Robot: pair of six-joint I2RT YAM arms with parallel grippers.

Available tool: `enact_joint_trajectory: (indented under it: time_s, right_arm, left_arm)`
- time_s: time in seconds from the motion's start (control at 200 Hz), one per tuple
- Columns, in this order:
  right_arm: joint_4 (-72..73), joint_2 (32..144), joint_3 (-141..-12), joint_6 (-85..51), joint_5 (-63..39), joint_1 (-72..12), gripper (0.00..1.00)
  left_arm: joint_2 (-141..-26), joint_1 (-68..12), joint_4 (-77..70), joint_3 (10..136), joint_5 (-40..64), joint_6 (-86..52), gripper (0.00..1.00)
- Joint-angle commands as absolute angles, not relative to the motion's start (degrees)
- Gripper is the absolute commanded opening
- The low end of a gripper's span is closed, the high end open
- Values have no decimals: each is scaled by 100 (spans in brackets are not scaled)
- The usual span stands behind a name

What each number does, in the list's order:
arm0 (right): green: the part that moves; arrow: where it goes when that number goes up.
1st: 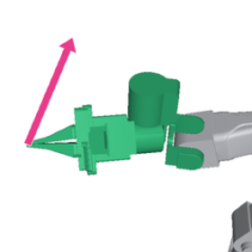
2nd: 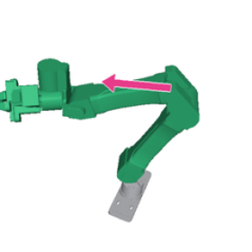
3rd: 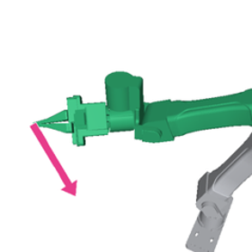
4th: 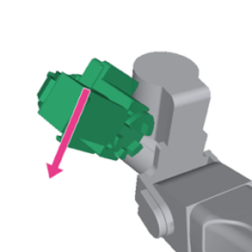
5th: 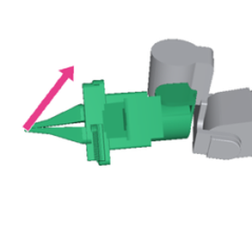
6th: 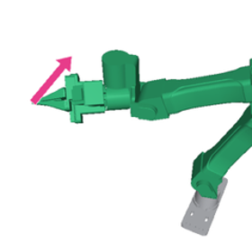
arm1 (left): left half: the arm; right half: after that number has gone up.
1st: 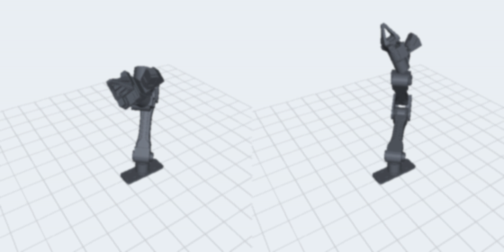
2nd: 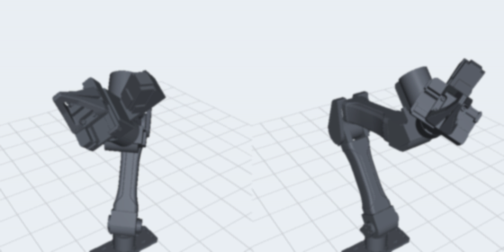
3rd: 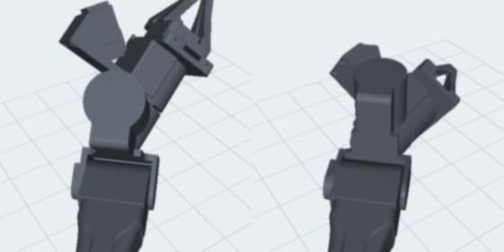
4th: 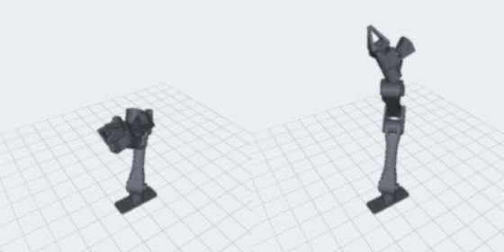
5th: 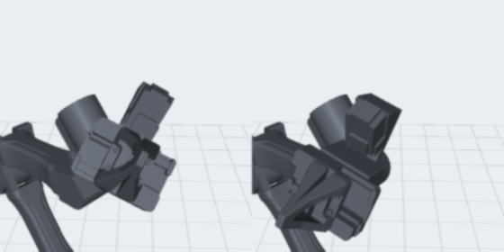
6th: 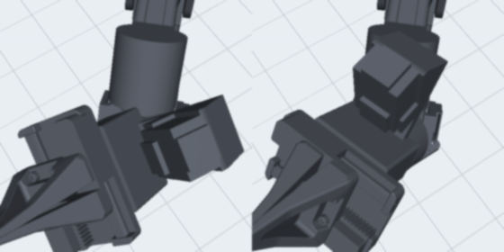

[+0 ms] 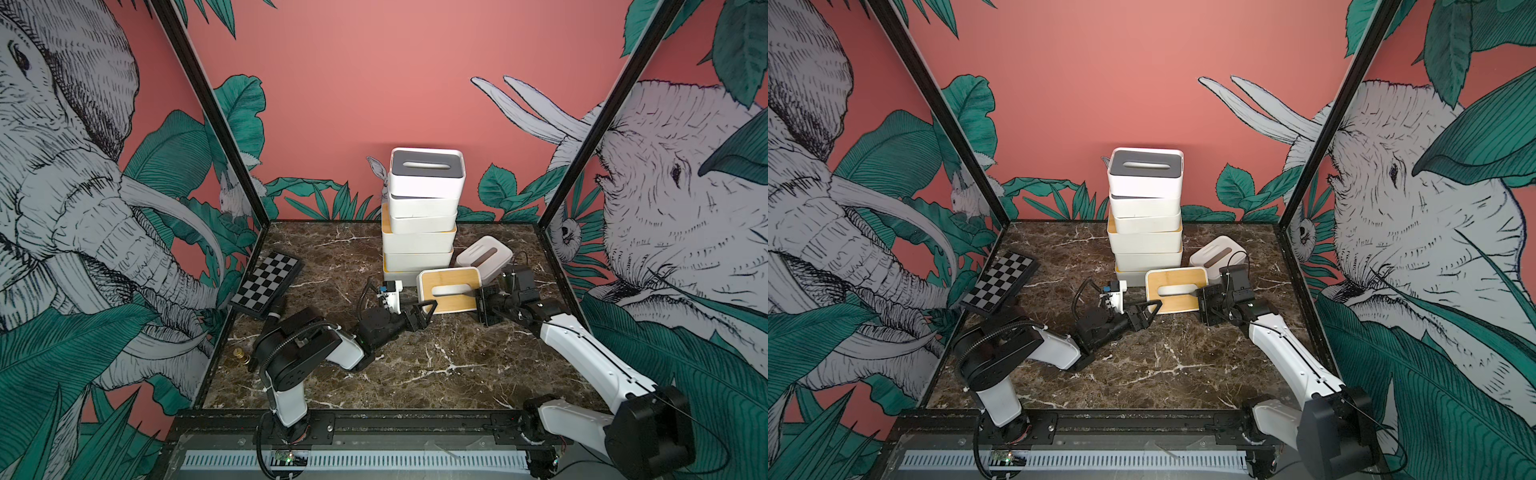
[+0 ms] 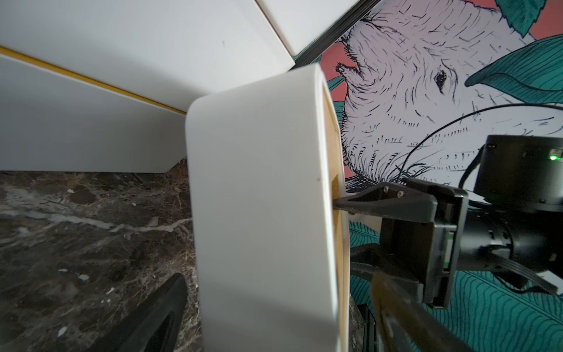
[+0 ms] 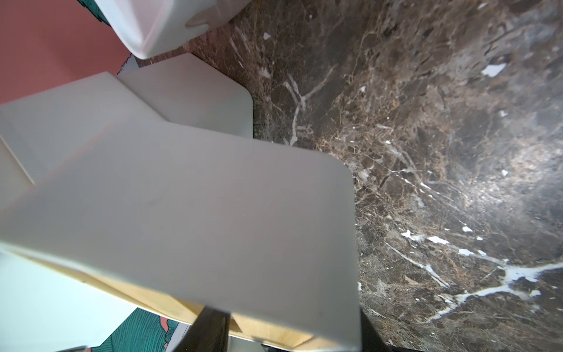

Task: Stack the tissue boxes
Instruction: Pick up the tissue box from the center of the board.

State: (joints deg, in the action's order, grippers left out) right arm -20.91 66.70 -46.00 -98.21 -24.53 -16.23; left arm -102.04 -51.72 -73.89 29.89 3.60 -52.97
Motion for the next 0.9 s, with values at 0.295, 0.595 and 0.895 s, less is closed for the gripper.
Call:
enact_joint_trajectory:
  time_s: [0.295,0.595,0.895]
  right_arm:
    - [-1424,6591,-4675,-9958,-2718,-1645,38]
    - [-1297,6575,-4574,-10017,-2738,-1644,38]
    - [-1101,6595,-4499,-10065,-2778,-1643,41]
  left_arm:
    - [-10277,-5194,-8035,2965,459,-5543,82]
    - [-10016,-5195,-8029,2878,421,-5633,68]
    - [-10127,-5188,-8032,2985,458,-5968,50]
